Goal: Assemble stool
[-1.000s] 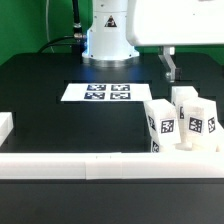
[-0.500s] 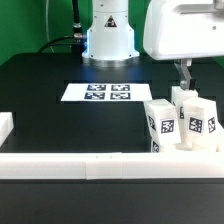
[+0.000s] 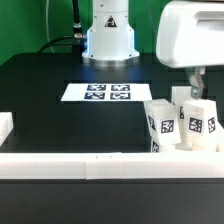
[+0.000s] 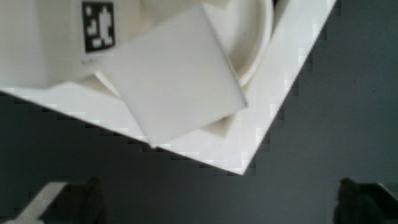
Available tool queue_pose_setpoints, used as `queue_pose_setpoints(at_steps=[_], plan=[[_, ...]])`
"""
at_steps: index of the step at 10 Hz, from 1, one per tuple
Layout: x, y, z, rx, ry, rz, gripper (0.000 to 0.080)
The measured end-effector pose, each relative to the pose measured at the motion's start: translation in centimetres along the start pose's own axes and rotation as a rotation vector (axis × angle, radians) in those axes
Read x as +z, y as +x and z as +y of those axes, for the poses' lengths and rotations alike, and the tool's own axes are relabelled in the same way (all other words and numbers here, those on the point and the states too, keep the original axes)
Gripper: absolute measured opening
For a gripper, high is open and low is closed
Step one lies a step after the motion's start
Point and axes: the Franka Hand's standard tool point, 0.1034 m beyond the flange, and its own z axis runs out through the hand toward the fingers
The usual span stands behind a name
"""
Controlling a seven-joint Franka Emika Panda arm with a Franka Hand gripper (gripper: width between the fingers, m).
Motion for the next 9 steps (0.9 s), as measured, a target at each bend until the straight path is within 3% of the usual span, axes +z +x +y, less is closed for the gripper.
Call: queue_pose_setpoints(at_steps=[5, 7, 9], plan=[[0.2, -0.1, 0.8, -0.07, -0.015, 0.013, 0.0649], [1.1, -0.4, 0.7, -0.271, -0.052, 0.044, 0.0649], [1.5, -0.9, 0.8, -0.274, -0.045, 0.028, 0.0649]])
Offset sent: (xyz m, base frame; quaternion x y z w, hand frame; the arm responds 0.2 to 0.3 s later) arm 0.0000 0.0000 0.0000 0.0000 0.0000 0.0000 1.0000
